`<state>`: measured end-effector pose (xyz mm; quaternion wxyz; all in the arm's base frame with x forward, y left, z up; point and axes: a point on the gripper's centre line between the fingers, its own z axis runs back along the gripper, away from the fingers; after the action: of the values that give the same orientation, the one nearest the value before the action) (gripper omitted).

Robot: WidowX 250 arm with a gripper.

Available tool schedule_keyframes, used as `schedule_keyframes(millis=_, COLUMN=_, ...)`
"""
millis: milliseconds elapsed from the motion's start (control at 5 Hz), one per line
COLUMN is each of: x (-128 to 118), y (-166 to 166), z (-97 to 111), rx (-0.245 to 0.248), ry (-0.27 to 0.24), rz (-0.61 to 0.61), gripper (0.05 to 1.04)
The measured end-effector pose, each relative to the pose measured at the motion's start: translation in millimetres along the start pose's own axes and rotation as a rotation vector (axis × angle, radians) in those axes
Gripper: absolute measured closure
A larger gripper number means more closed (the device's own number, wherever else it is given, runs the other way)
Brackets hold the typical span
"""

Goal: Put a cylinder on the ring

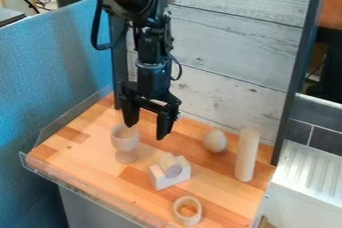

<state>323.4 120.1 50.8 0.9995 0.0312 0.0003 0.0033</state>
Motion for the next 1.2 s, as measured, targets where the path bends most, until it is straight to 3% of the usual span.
schedule_keyframes(millis=200, x=-4, y=-2, z=-14, rx=-0.008, ry=0.034, rz=-0.001, gripper=0.083)
schedule_keyframes(millis=400, x=-2, y=9, z=-25, rx=0.074, ry=-0.014, rz=0.009, gripper=0.083)
schedule_keyframes(millis=1200, x=14, y=21, z=-42, rx=0.104, ry=0.011, rz=0.026, gripper=0.083)
